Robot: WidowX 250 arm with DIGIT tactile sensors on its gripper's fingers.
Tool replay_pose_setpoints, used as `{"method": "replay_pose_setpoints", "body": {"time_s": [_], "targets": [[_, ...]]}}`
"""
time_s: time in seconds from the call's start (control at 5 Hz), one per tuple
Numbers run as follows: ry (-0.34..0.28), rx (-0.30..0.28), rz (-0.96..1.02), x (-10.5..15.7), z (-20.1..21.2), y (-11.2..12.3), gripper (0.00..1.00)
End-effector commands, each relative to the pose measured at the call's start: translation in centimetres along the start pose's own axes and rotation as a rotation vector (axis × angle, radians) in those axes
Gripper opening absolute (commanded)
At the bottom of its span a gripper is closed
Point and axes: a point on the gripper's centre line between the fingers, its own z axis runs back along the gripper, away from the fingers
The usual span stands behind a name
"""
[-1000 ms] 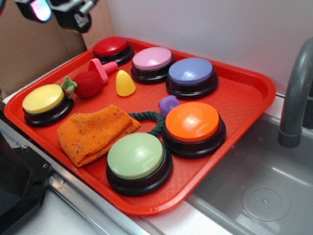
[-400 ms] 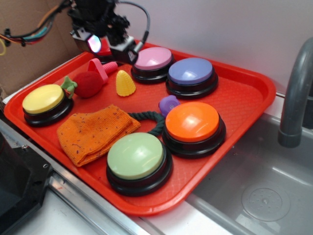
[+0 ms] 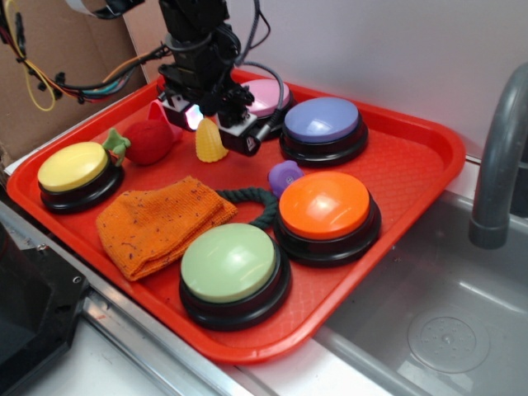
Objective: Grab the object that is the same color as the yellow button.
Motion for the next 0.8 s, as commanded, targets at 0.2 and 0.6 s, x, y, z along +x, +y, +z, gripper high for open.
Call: {"method": "replay_pose_setpoints", "body": {"time_s": [0.2, 0.6], "targets": [[-0.028, -0.029, 0.017, 0.9, 0.4, 1.0, 0.0], [-0.03, -0.027, 0.082, 1.2, 4.9, 1.9, 0.0]]}}
